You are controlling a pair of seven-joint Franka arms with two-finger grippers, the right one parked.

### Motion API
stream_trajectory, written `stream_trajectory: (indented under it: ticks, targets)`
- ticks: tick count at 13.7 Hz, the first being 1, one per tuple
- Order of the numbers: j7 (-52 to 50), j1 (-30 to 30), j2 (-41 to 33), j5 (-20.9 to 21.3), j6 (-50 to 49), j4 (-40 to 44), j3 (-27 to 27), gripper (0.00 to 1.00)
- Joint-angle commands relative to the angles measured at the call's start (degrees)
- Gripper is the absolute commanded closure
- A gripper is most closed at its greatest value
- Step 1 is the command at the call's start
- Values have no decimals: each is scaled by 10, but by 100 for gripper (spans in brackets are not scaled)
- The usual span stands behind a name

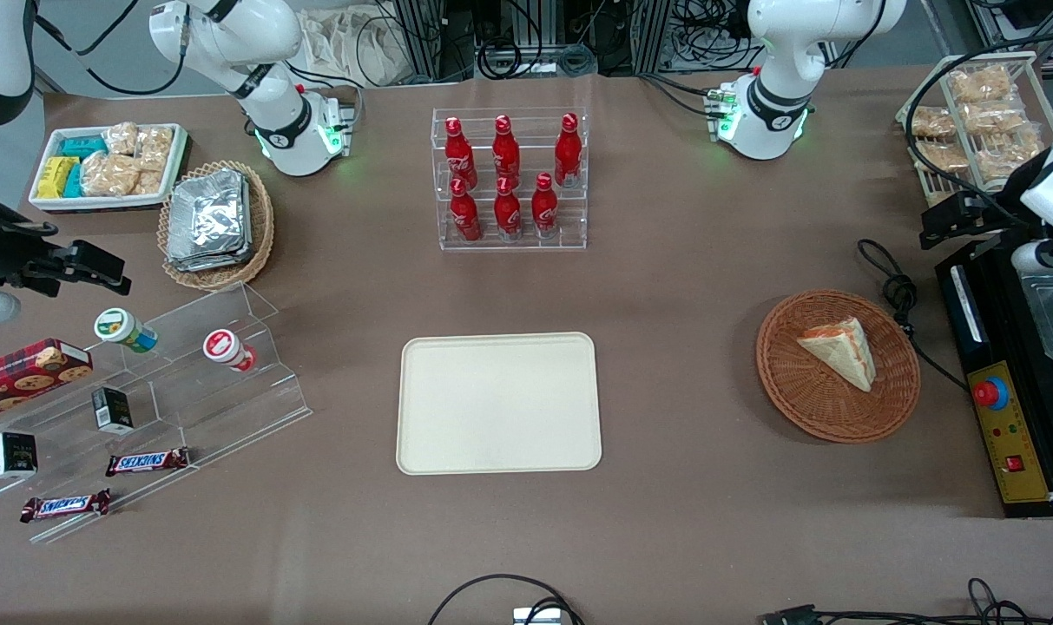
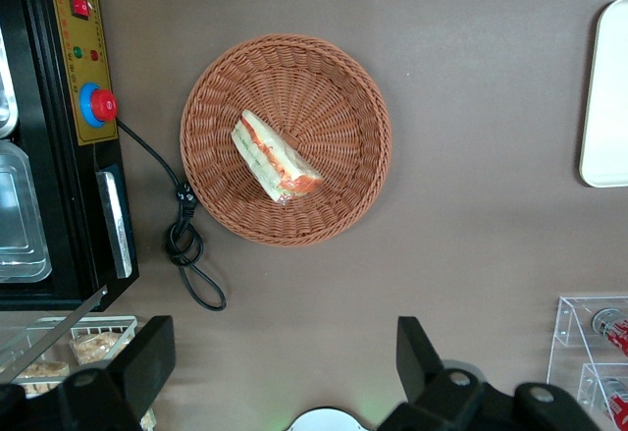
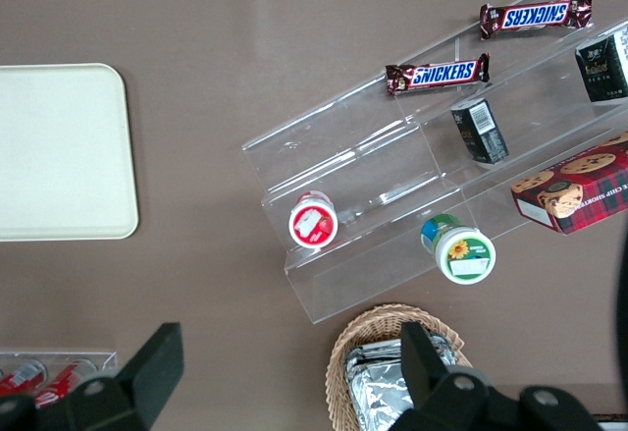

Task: Place sandwich from basket to tray
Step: 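Move the left gripper over the wicker basket above the sandwich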

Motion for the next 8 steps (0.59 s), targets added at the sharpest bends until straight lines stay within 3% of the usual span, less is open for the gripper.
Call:
stream_trajectory:
  ticks: [1, 8]
  targets:
    - [-9, -1, 3, 8, 8, 5, 0, 0]
    - [-102, 0, 14, 2, 21, -20, 0, 0]
